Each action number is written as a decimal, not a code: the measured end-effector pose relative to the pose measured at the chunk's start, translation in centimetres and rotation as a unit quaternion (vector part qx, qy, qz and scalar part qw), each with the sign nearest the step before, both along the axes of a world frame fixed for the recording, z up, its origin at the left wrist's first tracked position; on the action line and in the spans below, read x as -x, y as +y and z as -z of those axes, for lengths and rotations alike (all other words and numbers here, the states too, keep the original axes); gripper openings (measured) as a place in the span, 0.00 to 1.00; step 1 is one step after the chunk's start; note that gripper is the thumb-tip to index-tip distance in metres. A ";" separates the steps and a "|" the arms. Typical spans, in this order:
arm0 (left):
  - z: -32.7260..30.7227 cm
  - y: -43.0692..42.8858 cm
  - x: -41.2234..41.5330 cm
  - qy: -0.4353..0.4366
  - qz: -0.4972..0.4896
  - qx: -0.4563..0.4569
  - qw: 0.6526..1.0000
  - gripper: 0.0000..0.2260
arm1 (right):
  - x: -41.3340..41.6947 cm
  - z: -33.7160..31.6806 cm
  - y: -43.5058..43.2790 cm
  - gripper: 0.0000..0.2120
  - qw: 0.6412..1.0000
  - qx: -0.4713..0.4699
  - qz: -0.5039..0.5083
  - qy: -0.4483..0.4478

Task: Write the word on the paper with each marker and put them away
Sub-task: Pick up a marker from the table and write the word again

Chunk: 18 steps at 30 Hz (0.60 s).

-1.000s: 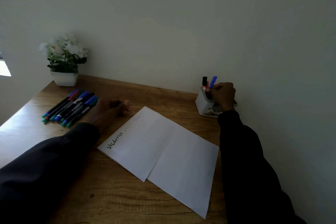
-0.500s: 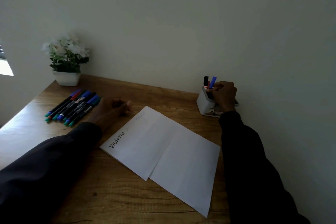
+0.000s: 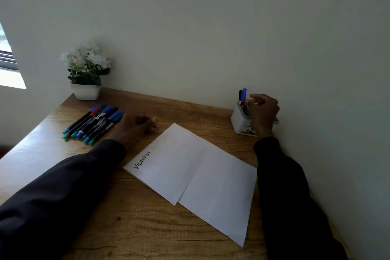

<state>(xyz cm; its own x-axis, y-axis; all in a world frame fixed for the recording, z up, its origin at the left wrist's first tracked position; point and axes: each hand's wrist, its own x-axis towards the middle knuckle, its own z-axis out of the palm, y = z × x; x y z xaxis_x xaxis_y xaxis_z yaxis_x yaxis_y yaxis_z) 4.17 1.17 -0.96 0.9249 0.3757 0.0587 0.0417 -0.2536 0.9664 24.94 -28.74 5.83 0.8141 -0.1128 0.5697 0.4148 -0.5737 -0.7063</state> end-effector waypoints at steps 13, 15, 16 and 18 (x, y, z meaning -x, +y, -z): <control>-0.4 0.0 3.6 -0.014 -0.040 0.091 0.995 0.08 | 6.9 2.4 4.7 0.04 0.967 -0.038 -0.234 0.090; -0.6 0.1 4.9 -0.016 -0.034 0.104 0.994 0.08 | 7.4 3.0 5.6 0.05 0.956 -0.048 -0.262 0.124; -0.7 0.3 5.6 -0.022 -0.035 0.105 0.994 0.09 | 7.9 3.1 6.2 0.05 0.951 -0.051 -0.272 0.140; -1.1 0.9 7.3 -0.045 -0.049 0.106 0.992 0.09 | 9.0 3.5 7.7 0.03 0.940 -0.056 -0.287 0.173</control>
<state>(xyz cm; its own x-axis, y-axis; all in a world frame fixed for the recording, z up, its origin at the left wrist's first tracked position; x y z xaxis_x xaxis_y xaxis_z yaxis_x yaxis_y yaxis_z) -3.14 2.08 0.13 0.8782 0.4757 0.0492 -0.0324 -0.0435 0.9985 15.97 -21.07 2.31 0.8936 0.3588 0.2695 0.3671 -0.2390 -0.8990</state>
